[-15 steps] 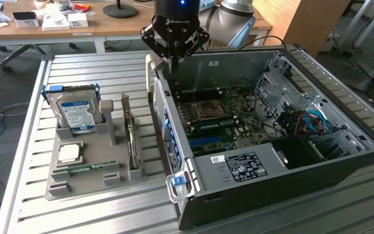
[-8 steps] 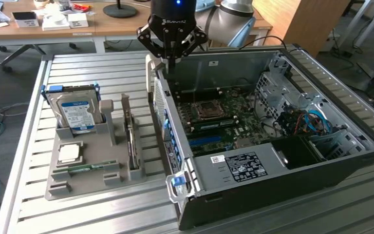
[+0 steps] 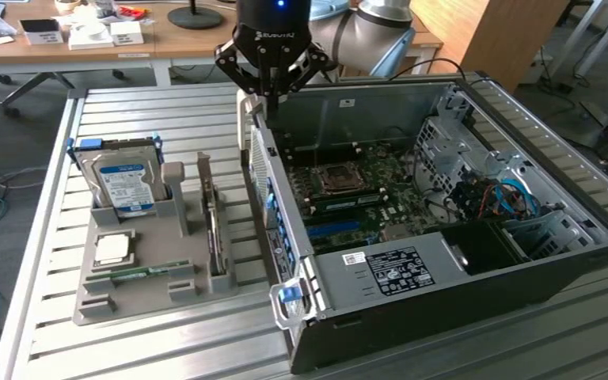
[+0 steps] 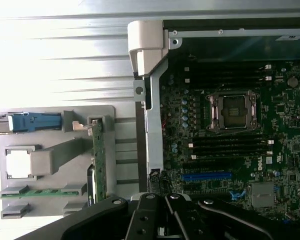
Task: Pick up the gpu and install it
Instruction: 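Reach for the gpu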
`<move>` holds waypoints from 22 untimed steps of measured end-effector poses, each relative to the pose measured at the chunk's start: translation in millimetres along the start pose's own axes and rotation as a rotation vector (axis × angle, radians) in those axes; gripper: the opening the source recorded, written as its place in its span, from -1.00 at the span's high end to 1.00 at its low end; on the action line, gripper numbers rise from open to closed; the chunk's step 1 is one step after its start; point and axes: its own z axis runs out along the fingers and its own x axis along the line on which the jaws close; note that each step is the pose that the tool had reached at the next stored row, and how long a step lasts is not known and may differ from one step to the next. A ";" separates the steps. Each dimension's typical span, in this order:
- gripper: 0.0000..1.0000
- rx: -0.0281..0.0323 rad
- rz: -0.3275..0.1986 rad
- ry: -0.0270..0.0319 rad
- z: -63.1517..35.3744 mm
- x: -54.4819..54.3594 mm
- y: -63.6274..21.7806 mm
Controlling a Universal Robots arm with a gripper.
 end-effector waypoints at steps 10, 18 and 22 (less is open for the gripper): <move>0.79 0.0000 0.000 0.0000 -0.3 12.3 -0.9; 0.79 0.0000 0.000 0.0000 -0.6 23.9 -1.8; 0.79 0.0000 0.000 0.0000 -0.8 30.5 -2.3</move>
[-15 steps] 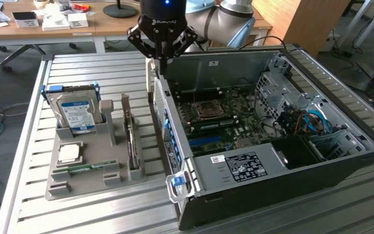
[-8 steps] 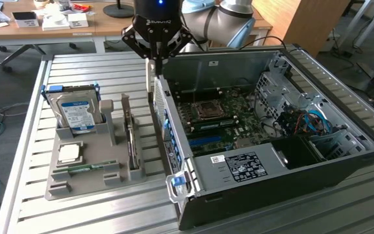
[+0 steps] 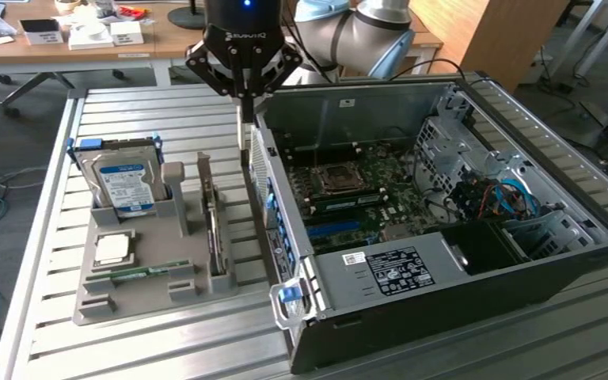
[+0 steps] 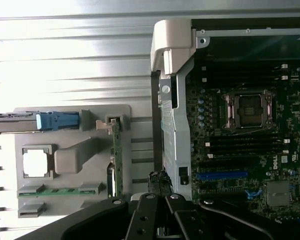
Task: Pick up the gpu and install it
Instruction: 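Reach for the gpu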
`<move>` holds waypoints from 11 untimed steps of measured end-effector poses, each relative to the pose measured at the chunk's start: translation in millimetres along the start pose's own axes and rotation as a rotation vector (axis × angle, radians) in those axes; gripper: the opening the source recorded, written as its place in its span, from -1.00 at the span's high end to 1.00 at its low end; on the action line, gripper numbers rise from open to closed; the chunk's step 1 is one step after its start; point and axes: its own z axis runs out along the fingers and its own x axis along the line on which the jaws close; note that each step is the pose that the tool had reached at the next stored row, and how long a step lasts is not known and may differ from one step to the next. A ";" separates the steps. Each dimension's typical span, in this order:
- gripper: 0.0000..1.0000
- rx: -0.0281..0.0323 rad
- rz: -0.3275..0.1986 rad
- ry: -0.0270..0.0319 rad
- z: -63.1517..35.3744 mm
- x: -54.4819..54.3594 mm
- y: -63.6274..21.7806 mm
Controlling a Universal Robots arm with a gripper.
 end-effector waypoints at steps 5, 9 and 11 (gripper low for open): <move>0.79 0.0000 0.000 0.0001 -0.3 8.5 -0.6; 0.79 0.0000 0.000 0.0000 -0.4 15.4 -1.1; 0.79 0.0000 0.000 0.0000 -0.5 18.6 -1.4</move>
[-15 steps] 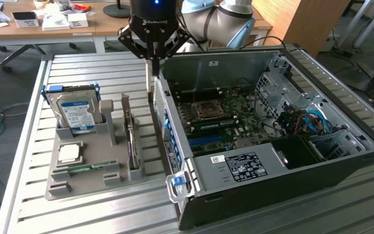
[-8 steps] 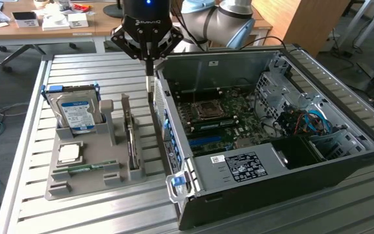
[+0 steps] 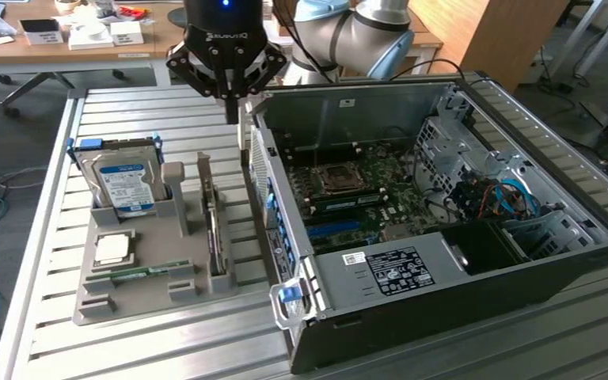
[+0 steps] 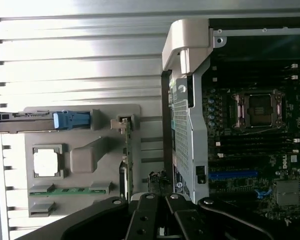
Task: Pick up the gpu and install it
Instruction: 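Reach for the gpu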
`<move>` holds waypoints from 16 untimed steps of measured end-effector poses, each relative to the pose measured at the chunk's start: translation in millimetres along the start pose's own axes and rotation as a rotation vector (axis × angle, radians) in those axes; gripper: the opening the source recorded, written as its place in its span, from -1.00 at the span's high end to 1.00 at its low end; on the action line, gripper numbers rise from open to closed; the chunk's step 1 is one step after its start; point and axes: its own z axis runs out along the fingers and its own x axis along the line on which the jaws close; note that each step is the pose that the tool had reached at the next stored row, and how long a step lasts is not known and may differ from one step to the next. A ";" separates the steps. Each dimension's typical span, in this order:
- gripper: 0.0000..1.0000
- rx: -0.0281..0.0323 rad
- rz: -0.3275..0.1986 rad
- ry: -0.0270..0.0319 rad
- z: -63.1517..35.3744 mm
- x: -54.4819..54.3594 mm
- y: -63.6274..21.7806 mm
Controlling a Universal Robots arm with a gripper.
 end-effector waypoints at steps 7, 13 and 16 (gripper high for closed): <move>0.79 0.0000 0.000 0.0000 -0.3 10.9 -0.8; 0.79 0.0000 0.000 0.0000 -0.6 21.5 -1.6; 0.79 0.0000 0.000 0.0000 -0.7 25.9 -2.0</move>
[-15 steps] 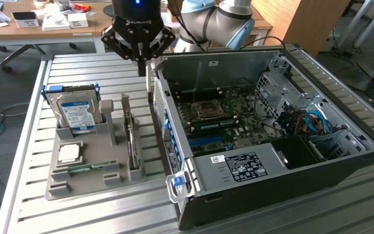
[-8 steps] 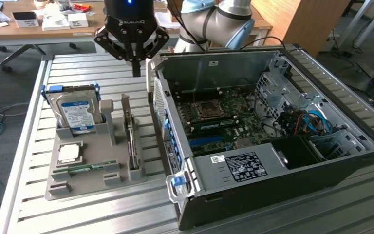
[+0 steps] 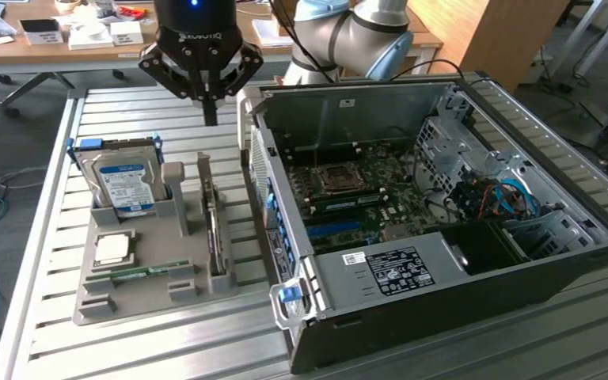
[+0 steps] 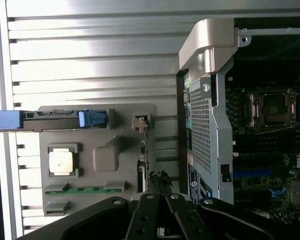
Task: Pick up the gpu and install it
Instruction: 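Reach for the gpu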
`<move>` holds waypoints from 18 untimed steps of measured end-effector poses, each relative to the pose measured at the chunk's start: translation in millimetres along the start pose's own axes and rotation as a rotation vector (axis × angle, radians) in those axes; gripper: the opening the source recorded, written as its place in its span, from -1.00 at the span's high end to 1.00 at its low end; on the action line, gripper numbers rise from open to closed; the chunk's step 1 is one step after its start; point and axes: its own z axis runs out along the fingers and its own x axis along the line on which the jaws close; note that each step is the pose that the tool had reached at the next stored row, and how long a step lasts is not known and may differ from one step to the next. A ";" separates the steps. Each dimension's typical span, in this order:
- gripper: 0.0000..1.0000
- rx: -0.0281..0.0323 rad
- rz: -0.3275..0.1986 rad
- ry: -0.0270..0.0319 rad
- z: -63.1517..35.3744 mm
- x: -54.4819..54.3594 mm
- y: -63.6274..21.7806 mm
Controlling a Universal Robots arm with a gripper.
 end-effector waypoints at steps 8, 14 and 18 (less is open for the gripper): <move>0.79 0.0000 0.000 0.0000 -0.3 10.8 -0.8; 0.79 0.0002 0.000 0.0001 -0.3 11.0 -0.8; 0.79 0.0002 0.000 0.0001 -0.4 12.2 -1.5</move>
